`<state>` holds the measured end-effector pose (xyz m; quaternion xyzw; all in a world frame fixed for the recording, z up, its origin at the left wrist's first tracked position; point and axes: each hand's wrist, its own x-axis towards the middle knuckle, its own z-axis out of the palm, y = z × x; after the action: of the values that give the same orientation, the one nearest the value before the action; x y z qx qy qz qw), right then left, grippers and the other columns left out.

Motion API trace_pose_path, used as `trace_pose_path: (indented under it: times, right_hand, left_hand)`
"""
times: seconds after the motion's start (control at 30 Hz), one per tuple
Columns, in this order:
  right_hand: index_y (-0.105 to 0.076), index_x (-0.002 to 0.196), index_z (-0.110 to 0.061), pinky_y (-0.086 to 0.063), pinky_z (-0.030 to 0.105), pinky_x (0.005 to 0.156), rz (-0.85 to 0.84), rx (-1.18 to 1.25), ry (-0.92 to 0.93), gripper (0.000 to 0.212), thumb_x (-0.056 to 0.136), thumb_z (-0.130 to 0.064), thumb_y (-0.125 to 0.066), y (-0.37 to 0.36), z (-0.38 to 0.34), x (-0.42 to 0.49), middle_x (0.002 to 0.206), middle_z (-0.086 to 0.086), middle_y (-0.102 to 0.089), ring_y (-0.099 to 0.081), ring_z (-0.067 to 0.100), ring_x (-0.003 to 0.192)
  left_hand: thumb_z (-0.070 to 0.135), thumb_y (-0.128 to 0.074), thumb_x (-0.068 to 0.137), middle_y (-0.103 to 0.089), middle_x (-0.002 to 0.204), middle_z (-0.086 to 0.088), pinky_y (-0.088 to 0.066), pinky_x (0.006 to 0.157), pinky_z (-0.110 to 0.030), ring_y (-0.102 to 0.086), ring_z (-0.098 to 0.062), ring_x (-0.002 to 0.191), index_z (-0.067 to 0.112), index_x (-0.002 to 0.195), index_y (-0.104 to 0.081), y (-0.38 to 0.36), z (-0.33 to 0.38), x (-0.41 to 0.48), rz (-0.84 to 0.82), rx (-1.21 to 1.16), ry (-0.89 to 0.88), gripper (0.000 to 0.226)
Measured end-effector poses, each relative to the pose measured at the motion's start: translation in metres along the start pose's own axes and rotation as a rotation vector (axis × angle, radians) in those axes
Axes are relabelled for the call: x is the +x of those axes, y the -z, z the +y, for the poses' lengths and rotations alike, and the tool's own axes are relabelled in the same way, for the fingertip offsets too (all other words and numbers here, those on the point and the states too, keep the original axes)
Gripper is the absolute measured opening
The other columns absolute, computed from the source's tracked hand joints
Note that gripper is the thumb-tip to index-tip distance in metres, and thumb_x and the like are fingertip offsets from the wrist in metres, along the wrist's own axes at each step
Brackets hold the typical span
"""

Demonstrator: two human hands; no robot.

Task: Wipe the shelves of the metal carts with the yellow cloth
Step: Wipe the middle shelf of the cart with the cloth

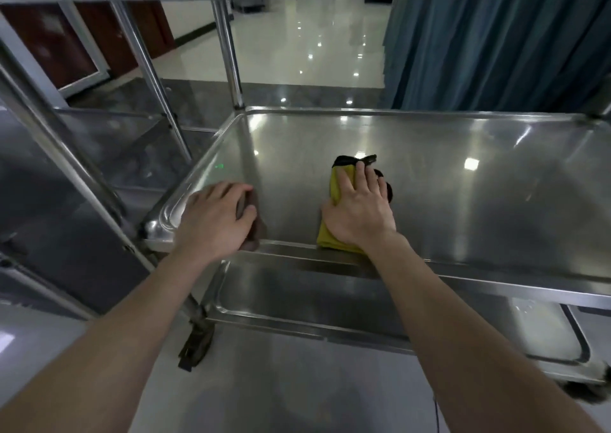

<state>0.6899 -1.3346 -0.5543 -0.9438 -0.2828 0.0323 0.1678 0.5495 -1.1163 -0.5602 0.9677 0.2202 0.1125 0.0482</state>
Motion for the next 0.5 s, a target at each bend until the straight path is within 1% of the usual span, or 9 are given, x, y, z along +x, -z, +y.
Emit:
trace_pose_path:
  times: [0.03, 0.13, 0.23, 0.3, 0.4, 0.5]
  right_hand:
    - [-0.009, 0.171, -0.024, 0.006, 0.051, 0.133, -0.002, -0.004, 0.01, 0.073, 0.108, -0.05, -0.034, -0.005, -0.016, 0.007, 0.178, 0.017, 0.008, 0.009, 0.034, 0.165]
    - [-0.007, 0.171, -0.023, 0.007, 0.05, 0.133, -0.055, 0.01, 0.118, 0.073, 0.109, -0.048, -0.033, -0.019, -0.061, 0.01, 0.178, 0.016, 0.009, 0.01, 0.033, 0.165]
    - [-0.004, 0.172, -0.024, 0.006, 0.047, 0.133, -0.117, 0.013, 0.145, 0.071, 0.11, -0.049, -0.029, -0.017, -0.066, -0.002, 0.179, 0.012, 0.01, 0.01, 0.029, 0.165]
    - [-0.003, 0.172, -0.025, 0.004, 0.047, 0.133, -0.14, 0.012, 0.116, 0.069, 0.111, -0.05, -0.024, -0.013, -0.045, -0.012, 0.179, 0.008, 0.01, 0.01, 0.027, 0.165]
    - [-0.008, 0.172, -0.026, 0.002, 0.051, 0.134, -0.053, -0.042, 0.012, 0.072, 0.107, -0.057, -0.019, -0.007, -0.012, -0.026, 0.179, 0.006, 0.007, 0.008, 0.029, 0.165]
    - [-0.009, 0.171, -0.027, 0.005, 0.047, 0.133, -0.024, 0.01, -0.11, 0.07, 0.11, -0.05, -0.033, -0.002, -0.012, -0.032, 0.179, 0.007, 0.006, 0.007, 0.026, 0.165]
  left_hand:
    - [0.046, -0.048, 0.106, -0.055, 0.153, 0.005, -0.034, 0.118, -0.047, -0.047, -0.028, 0.142, 0.035, 0.146, -0.053, -0.003, -0.001, 0.002, 0.011, 0.007, -0.005, 0.042]
    - [0.043, -0.042, 0.106, -0.058, 0.149, 0.004, -0.037, 0.112, -0.045, -0.051, -0.029, 0.137, 0.034, 0.144, -0.056, -0.005, -0.006, 0.004, 0.027, 0.002, -0.001, 0.042]
    - [0.046, -0.032, 0.097, -0.059, 0.147, 0.003, -0.04, 0.111, -0.047, -0.054, -0.03, 0.134, 0.032, 0.143, -0.057, -0.004, -0.004, 0.0, -0.007, -0.012, -0.007, 0.054]
    - [0.049, -0.03, 0.094, -0.058, 0.149, 0.004, -0.039, 0.114, -0.047, -0.052, -0.029, 0.136, 0.035, 0.145, -0.056, -0.001, -0.002, 0.001, -0.03, -0.04, -0.008, 0.059]
    - [0.052, -0.032, 0.091, -0.056, 0.153, 0.007, -0.036, 0.117, -0.047, -0.047, -0.027, 0.143, 0.039, 0.146, -0.058, 0.004, -0.016, 0.012, -0.086, -0.097, -0.053, 0.062]
    - [0.051, -0.034, 0.097, -0.057, 0.152, 0.008, -0.038, 0.117, -0.048, -0.048, -0.026, 0.144, 0.037, 0.143, -0.06, 0.005, -0.047, 0.018, -0.063, -0.057, -0.144, 0.055]
